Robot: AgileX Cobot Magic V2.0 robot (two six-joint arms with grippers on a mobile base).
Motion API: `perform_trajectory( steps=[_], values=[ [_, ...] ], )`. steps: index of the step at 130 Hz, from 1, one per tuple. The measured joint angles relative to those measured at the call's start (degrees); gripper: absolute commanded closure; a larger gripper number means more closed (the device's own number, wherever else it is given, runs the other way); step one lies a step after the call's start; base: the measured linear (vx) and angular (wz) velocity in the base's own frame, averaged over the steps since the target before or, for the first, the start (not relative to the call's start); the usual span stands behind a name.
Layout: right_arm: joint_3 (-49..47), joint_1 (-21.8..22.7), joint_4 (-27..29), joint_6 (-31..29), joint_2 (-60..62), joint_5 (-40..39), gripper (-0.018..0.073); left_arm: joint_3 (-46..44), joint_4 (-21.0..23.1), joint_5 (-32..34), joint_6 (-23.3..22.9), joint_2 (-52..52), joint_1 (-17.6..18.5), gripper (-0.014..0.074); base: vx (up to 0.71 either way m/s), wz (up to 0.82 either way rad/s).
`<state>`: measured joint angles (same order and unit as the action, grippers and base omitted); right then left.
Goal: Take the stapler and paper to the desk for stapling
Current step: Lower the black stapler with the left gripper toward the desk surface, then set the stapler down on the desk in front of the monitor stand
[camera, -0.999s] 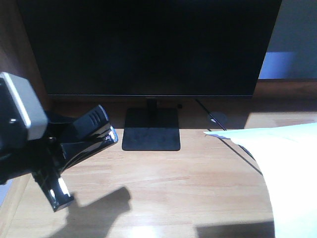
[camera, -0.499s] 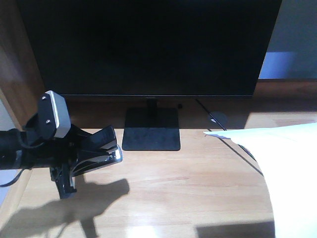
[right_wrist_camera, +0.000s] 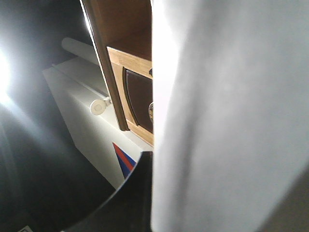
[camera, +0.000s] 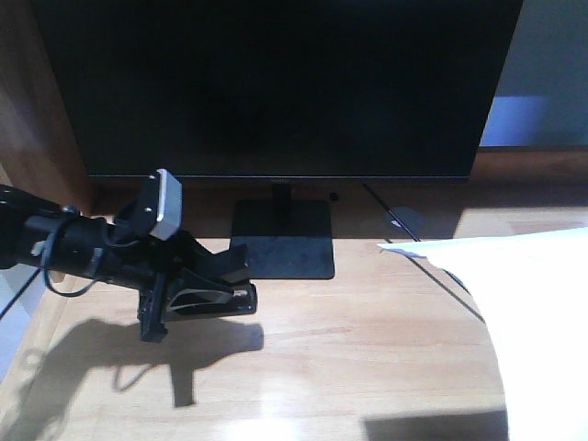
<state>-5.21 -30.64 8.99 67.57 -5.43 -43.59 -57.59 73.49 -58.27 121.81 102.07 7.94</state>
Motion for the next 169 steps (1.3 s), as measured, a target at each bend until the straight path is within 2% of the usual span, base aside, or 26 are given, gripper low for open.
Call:
perform_trajectory(
  steps=[30, 64, 97, 121, 148, 169],
  values=[
    [0.00, 0.00, 0.00, 0.00, 0.00, 0.00, 0.0565, -2.15, -0.22, 0.22, 0.00, 6.79, 2.58, 0.0603, 0.00, 0.00],
    [0.00, 0.00, 0.00, 0.00, 0.00, 0.00, 0.0565, -2.15, -0.09, 4.13, 0.00, 12.83, 4.92, 0.0603, 0.00, 0.00],
    [0.00, 0.00, 0.00, 0.00, 0.00, 0.00, 0.0565, -2.33, -0.04, 5.19, 0.00, 16.08, 5.76, 0.0598, 0.00, 0.00],
    [0.00, 0.00, 0.00, 0.00, 0.00, 0.00, 0.0565, -2.33, -0.31, 5.19, 0.00, 16.43, 5.86, 0.0559, 0.00, 0.00],
    [0.00, 0.00, 0.00, 0.00, 0.00, 0.00, 0.0565, -2.33, -0.94, 4.73, 0.00, 16.43, 5.92, 0.0400, 0.00, 0.00],
    [0.00, 0.00, 0.00, 0.00, 0.00, 0.00, 0.0565, -2.33, -1.26, 4.26, 0.00, 16.43, 5.97, 0.0183, 0.00, 0.00]
  ],
)
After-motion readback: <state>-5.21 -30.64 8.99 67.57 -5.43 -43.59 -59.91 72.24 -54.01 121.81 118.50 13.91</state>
